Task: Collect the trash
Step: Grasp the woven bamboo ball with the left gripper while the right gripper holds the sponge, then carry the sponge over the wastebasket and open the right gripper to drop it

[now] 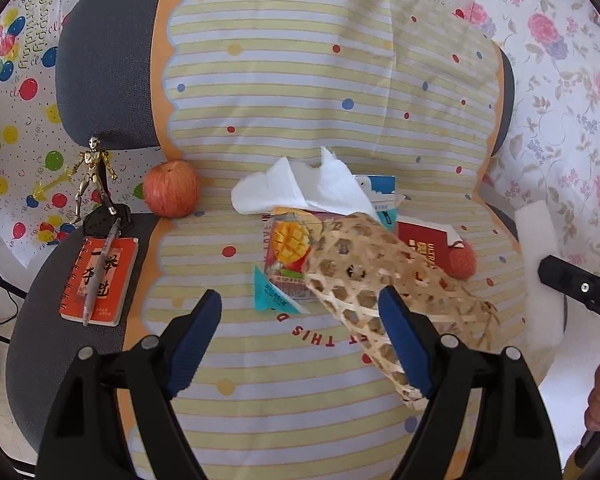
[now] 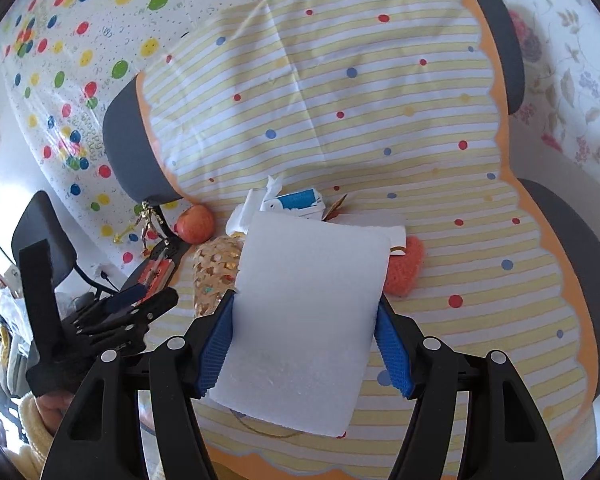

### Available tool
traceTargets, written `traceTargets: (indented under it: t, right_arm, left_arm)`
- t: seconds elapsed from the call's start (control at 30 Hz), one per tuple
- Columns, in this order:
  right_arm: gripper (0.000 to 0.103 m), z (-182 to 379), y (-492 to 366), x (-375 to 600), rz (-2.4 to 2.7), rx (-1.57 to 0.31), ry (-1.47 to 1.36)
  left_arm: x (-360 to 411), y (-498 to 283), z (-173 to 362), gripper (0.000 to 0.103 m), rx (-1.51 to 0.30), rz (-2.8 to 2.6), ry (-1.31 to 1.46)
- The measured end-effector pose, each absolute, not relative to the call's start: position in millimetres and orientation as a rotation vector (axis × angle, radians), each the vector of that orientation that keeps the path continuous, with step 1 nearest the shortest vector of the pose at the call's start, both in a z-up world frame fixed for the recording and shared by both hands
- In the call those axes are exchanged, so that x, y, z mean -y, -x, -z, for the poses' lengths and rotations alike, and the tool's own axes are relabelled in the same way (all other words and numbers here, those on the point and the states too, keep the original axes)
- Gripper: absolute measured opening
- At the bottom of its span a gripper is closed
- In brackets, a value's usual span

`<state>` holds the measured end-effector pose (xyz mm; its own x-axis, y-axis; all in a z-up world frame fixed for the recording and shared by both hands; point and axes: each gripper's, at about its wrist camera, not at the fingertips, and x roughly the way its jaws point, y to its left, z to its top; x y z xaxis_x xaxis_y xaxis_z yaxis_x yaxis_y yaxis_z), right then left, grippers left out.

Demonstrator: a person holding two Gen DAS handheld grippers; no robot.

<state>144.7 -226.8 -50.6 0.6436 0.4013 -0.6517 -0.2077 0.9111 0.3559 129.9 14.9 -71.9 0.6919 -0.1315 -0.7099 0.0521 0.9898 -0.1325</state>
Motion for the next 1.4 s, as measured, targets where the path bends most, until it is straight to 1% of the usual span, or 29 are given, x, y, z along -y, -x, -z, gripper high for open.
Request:
traceTargets:
  t: [0.13, 0.2, 0.33, 0.4, 0.63, 0.7, 0.73, 0.77, 0.83, 0.87, 0.9, 1.1, 1.17, 1.27, 1.4]
  right_arm:
    - [0.066, 47.3, -134.9, 238.4, -0.302, -0.753, -0.250]
    - [0.066, 45.7, -129.2, 243.4, -0.293, -0.736, -0.243]
    - [0.067, 47.0, -118.5, 253.9, -0.275, -0.717, -0.228]
    - [0.067, 49.1, -114.9, 259.9, -0.270, -0.715, -0.226]
    - [0.067, 58.3, -106.2, 275.1, -0.262, -0.728, -0.235]
    - [0.067, 60.4, -103.0, 279.1, -0.256, -0.730, -0.243]
    - [0.067, 60.7, -101.2, 280.8, -0.253, -0.728, -0.245]
    - [0.067, 60.3, -99.0, 282.3, -0.250, -0.725, -0.247]
    - [0.067, 58.1, -94.3, 284.6, -0.243, -0.712, -0.247]
    - [0.067, 56.6, -92.0, 285.7, -0.237, -0.706, -0.243]
    - [0.067, 55.4, -89.2, 286.9, -0.229, -0.700, -0.241]
    - [0.067, 43.6, -55.9, 298.4, -0.171, -0.659, -0.236]
    - [0.067, 39.3, -40.6, 304.1, -0.143, -0.648, -0.235]
    - [0.067, 37.0, -13.6, 316.3, -0.068, -0.643, -0.224]
    - [0.068, 49.3, 26.5, 337.3, 0.051, -0.675, -0.233]
  left_arm:
    - [-7.6, -135.6, 68.4, 0.081, -0.825, 0.136, 0.165]
    - [-4.2, -143.8, 71.5, 0.085, -0.846, 0.125, 0.218]
    - [-2.8, -165.9, 91.0, 0.085, -0.939, 0.145, 0.387]
    - [-3.7, -173.1, 97.8, 0.086, -0.953, 0.152, 0.458]
    - [8.5, -189.9, 110.6, 0.088, -0.962, 0.189, 0.522]
    - [13.9, -187.4, 107.9, 0.084, -0.955, 0.213, 0.499]
    - [19.1, -183.7, 104.4, 0.081, -0.944, 0.234, 0.471]
    - [22.4, -179.2, 100.4, 0.075, -0.927, 0.251, 0.448]
    - [32.2, -164.8, 89.5, 0.075, -0.882, 0.285, 0.375]
    - [39.5, -154.8, 83.4, 0.067, -0.852, 0.308, 0.326]
    - [44.7, -145.3, 77.4, 0.064, -0.821, 0.328, 0.295]
    - [86.4, -87.3, 56.1, 0.064, -0.744, 0.433, 0.084]
    - [95.7, -71.9, 50.3, 0.064, -0.713, 0.468, 0.058]
    - [113.1, -53.3, 46.1, 0.064, -0.713, 0.550, 0.033]
    - [140.0, -30.6, 46.8, 0.064, -0.714, 0.641, 0.003]
